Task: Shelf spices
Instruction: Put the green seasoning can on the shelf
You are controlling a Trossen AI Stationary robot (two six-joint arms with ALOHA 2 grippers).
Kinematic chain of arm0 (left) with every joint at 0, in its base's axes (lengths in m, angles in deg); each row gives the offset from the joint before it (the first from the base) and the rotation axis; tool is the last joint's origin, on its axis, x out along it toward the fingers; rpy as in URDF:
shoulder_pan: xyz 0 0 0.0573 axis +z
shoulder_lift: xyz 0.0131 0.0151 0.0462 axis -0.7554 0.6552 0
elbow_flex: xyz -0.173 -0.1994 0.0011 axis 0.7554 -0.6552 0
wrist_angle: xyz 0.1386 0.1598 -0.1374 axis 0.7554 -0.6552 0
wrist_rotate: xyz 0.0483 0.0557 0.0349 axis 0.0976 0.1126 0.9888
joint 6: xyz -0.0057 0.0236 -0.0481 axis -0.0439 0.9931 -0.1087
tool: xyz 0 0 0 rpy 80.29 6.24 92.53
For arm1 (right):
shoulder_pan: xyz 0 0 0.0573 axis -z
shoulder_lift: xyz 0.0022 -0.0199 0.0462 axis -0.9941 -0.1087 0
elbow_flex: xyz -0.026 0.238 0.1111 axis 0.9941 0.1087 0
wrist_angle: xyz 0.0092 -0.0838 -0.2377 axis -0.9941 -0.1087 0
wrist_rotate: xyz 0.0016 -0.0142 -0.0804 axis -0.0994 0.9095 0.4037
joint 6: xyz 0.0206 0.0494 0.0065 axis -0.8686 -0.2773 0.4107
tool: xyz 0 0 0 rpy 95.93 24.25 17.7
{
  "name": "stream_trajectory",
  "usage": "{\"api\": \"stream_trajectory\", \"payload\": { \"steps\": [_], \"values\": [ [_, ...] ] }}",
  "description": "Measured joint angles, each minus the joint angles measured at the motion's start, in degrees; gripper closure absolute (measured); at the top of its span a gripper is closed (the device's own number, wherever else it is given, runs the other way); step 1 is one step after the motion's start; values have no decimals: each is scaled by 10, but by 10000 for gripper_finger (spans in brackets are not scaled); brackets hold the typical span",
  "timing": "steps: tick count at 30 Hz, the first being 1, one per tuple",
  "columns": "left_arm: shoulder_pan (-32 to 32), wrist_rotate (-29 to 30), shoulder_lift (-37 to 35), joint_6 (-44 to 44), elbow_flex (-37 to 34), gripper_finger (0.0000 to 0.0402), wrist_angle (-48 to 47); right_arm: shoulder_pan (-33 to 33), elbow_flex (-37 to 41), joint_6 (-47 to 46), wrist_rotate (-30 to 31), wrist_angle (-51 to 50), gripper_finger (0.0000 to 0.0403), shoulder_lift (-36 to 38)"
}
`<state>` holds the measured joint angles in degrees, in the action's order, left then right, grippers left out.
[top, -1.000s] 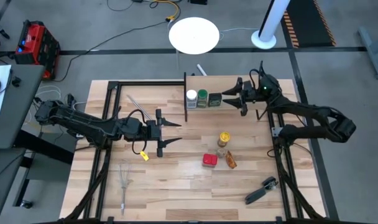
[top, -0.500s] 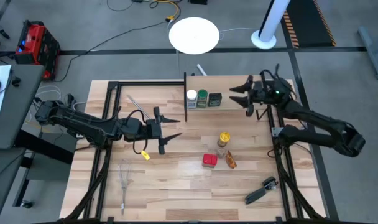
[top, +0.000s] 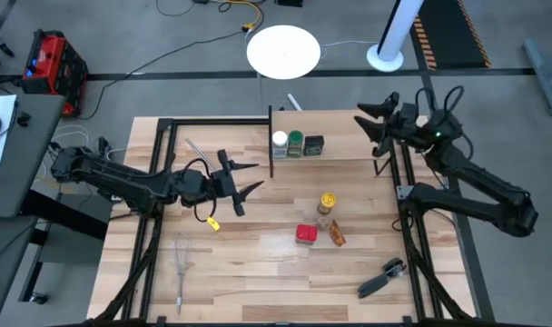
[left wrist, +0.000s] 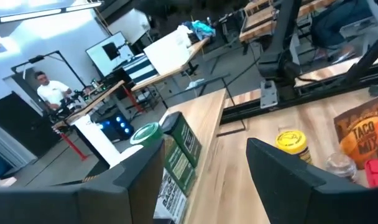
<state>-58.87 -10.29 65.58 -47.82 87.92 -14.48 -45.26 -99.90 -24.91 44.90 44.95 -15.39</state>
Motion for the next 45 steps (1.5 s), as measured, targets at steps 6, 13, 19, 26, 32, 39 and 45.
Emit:
{"api": "stream_trajectory", "payload": {
  "steps": [6, 13, 19, 26, 32, 39, 45],
  "values": [
    [6, -24, -15, -14, -1, 183, -7, -28, -97, 36, 39, -142, 216, -45],
    [16, -93, -46, -42, 0, 183, -51, -74, -161, 65, 103, -240, 216, -109],
    [31, -118, -60, -75, 0, 183, -101, -104, -194, 68, 182, -311, 216, -157],
    [35, -118, -58, -96, 0, 183, -133, -116, -198, 67, 190, -350, 216, -207],
    [35, -120, -58, -111, 0, 183, -138, -115, -198, 65, 193, -355, 216, -248],
    [35, -159, -58, -130, 0, 183, -156, -115, -198, 66, 232, -379, 228, -266],
    [35, -184, -58, -134, 0, 183, -158, -117, -198, 65, 232, -389, 259, -260]
  ]
}}
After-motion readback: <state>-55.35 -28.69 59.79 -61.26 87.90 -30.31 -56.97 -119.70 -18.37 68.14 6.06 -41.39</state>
